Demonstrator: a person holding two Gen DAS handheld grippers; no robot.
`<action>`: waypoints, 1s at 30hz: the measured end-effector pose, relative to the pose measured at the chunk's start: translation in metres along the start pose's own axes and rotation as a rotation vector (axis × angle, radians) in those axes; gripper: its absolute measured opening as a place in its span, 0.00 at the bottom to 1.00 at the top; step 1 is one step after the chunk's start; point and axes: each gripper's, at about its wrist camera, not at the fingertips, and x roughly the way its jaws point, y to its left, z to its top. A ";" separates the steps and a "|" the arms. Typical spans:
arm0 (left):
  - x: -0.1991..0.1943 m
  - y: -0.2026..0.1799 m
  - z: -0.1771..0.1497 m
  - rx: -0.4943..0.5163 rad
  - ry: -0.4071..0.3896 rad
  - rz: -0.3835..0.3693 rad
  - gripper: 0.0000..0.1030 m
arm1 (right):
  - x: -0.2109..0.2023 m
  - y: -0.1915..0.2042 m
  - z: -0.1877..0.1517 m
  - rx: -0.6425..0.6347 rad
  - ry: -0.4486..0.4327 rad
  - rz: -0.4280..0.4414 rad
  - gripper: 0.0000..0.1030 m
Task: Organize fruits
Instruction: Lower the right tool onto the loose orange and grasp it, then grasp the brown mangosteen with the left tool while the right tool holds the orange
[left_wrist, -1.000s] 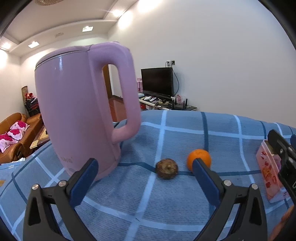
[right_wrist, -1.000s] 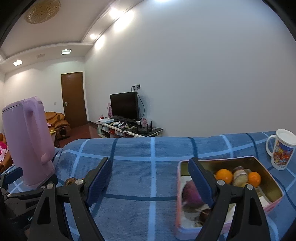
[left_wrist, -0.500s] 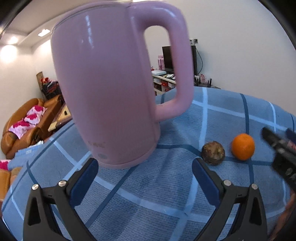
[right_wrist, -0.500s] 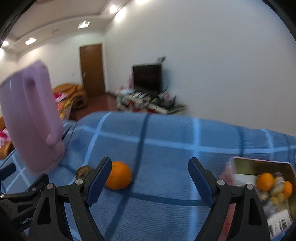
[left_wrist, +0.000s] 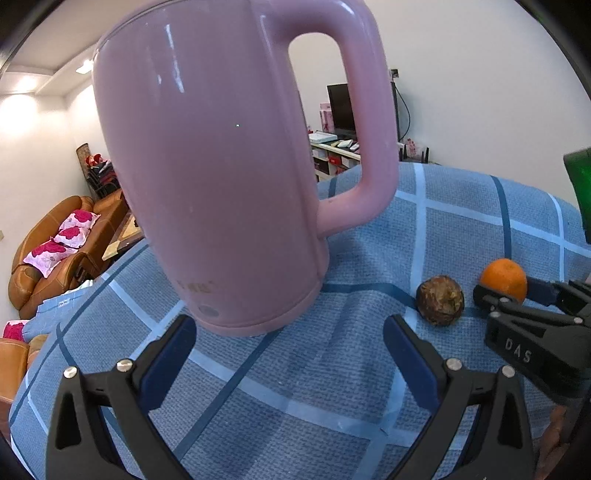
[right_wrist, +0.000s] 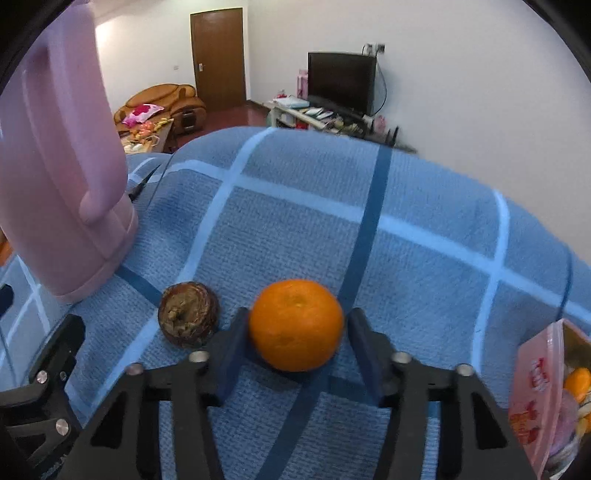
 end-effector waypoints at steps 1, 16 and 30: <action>0.000 0.000 0.000 0.001 0.000 -0.003 1.00 | -0.001 -0.003 -0.002 0.015 -0.001 -0.006 0.48; -0.001 -0.033 0.007 0.029 -0.013 -0.200 0.98 | -0.086 -0.054 -0.055 0.300 -0.307 -0.128 0.48; 0.048 -0.102 0.030 0.104 0.177 -0.178 0.78 | -0.076 -0.060 -0.042 0.305 -0.241 -0.085 0.48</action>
